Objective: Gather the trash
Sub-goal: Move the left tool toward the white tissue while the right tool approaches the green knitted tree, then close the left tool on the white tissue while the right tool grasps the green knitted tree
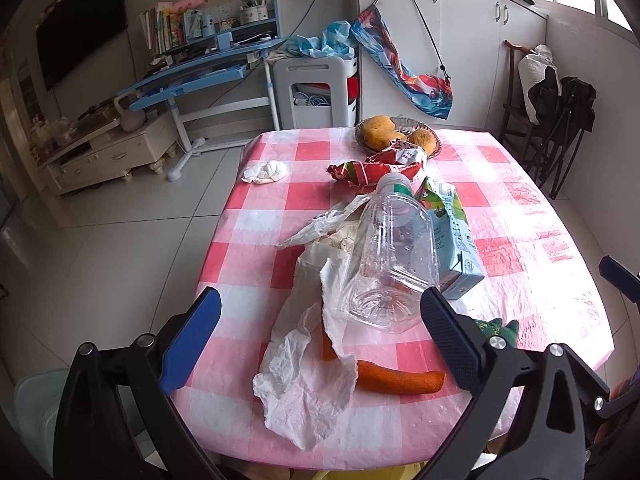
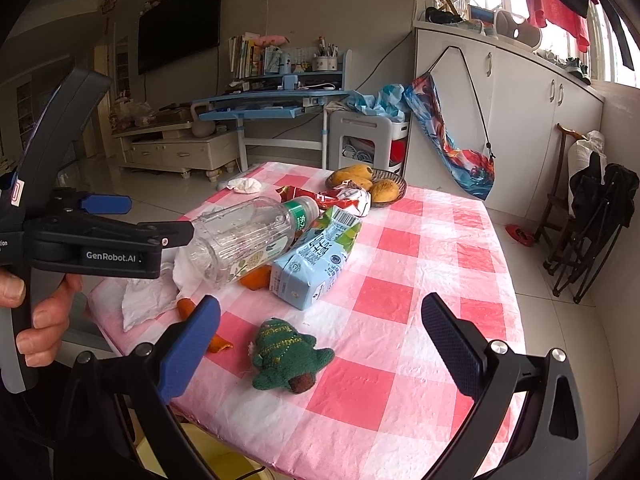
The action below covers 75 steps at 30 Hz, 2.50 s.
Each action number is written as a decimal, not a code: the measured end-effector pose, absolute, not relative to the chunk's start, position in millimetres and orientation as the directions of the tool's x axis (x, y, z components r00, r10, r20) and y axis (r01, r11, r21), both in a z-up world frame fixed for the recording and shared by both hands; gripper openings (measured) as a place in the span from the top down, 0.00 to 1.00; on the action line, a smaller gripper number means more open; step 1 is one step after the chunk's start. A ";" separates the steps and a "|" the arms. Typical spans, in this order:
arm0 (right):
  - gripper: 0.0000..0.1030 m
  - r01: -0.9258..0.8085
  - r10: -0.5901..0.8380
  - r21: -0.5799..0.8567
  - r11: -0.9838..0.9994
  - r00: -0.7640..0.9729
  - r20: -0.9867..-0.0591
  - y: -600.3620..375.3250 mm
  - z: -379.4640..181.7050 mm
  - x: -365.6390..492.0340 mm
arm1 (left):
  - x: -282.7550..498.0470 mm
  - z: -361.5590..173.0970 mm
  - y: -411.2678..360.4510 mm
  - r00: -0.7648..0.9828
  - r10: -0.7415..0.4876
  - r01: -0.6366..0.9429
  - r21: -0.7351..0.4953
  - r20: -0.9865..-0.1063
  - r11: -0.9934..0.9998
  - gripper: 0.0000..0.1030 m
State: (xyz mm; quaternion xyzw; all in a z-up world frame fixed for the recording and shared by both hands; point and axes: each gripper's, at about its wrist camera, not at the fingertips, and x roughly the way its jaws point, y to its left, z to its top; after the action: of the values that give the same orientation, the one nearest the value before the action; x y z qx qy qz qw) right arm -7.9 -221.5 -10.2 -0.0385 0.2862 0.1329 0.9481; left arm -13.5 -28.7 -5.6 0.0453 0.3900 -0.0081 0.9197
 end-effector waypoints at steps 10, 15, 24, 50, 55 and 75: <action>0.06 -0.313 0.267 0.022 0.950 0.768 -0.582 -215.4 -14.7 -4.0 | -0.2 -5.5 -2.9 0.679 0.072 -0.006 0.092 -0.730 0.996 0.06; 0.06 -0.325 0.276 0.032 0.945 0.743 -0.610 -216.1 -20.8 -0.2 | 12.0 -11.0 33.3 0.627 0.054 -0.097 -0.009 -0.777 0.995 0.06; 0.25 -0.375 0.306 0.044 0.926 0.677 -0.669 -207.7 -36.7 1.1 | 10.1 -22.4 10.6 0.606 0.081 -0.015 0.090 -0.791 0.996 0.06; 0.60 -0.378 0.325 0.096 0.921 0.608 -0.725 -201.0 -55.8 14.6 | 41.5 -71.0 0.5 0.468 -0.021 0.072 0.014 -0.883 0.997 0.85; 0.74 -0.377 0.328 0.103 0.920 0.600 -0.730 -203.4 -57.2 15.2 | 31.5 -36.8 21.4 0.577 -0.020 -0.015 -0.035 -0.817 0.999 0.85; 0.55 -0.382 0.311 0.092 0.920 0.567 -0.763 -198.8 -68.3 16.0 | 7.8 -0.5 26.3 0.698 -0.132 0.015 -0.170 -0.703 0.985 0.85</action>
State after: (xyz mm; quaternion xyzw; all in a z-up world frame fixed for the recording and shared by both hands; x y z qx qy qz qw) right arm 16.0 -198.8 -68.3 -0.0418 0.4221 0.1960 0.8841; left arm 7.8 26.3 -0.5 -0.0759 0.3862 -0.0402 0.9184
